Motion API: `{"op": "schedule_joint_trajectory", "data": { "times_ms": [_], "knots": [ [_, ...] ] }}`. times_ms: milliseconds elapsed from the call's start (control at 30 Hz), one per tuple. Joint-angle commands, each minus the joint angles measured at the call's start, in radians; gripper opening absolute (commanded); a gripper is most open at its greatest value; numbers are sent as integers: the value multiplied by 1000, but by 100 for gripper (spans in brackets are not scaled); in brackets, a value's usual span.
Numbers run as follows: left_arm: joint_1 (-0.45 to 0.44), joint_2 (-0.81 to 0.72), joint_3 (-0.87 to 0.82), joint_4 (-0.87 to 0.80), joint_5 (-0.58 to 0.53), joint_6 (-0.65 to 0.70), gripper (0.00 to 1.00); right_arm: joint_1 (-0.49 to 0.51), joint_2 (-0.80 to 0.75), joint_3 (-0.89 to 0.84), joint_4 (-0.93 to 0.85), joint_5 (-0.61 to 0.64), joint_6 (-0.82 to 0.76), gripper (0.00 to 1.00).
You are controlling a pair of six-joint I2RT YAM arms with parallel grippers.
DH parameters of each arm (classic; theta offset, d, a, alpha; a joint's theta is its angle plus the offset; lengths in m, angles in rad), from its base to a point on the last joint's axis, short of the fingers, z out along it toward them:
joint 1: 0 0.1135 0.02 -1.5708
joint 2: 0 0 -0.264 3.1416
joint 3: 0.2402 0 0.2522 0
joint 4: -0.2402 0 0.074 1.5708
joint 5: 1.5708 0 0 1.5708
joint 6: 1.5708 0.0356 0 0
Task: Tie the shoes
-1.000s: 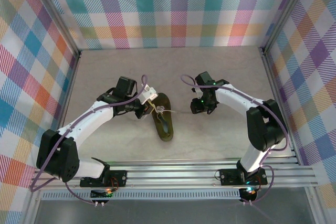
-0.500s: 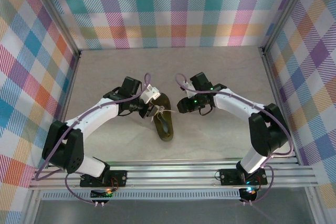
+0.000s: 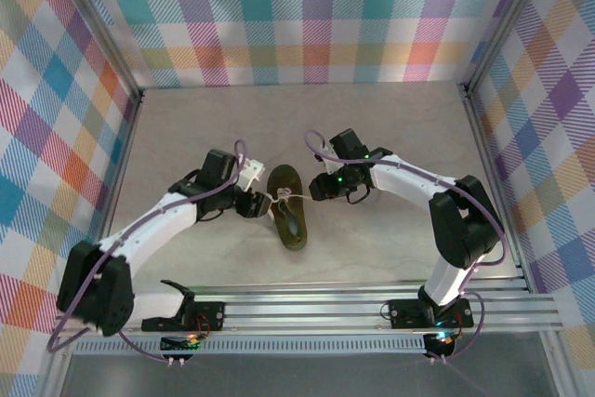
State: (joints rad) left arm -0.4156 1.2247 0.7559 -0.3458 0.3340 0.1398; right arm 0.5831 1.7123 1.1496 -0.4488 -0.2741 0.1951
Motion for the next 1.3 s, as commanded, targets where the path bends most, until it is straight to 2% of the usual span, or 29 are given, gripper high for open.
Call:
{"op": "schedule_joint_trajectory", "data": {
  "times_ms": [0, 200, 367, 700, 967, 1033, 1067, 1167, 1200, 1267],
  "knots": [
    [8, -95, -111, 147, 51, -137, 60, 4, -4, 18, -13, -6, -2, 42],
    [5, -227, -254, 243, 31, -348, 59, 4, 7, 28, -18, -17, -2, 42],
    [-22, -278, -410, 455, 26, -506, 50, 4, 25, 50, -18, -29, 2, 42],
    [-71, -89, -479, 795, 65, -544, 46, 7, 27, 56, -23, -28, 12, 42],
    [-92, 71, -473, 933, 74, -554, 40, 9, 28, 57, -25, -22, 18, 41],
    [-94, 94, -474, 956, 77, -557, 37, 10, 28, 58, -29, -17, 16, 41],
    [-95, 103, -471, 958, 79, -556, 31, 10, 27, 59, -30, -16, 15, 41],
    [-95, 87, -456, 911, 88, -531, 6, 10, 25, 65, -44, 8, 8, 41],
    [-95, 58, -445, 862, 82, -508, 0, 9, 20, 68, -52, 26, 5, 41],
    [-95, -24, -411, 714, 52, -452, 0, 8, 13, 76, -82, 82, 3, 41]
  ]
}}
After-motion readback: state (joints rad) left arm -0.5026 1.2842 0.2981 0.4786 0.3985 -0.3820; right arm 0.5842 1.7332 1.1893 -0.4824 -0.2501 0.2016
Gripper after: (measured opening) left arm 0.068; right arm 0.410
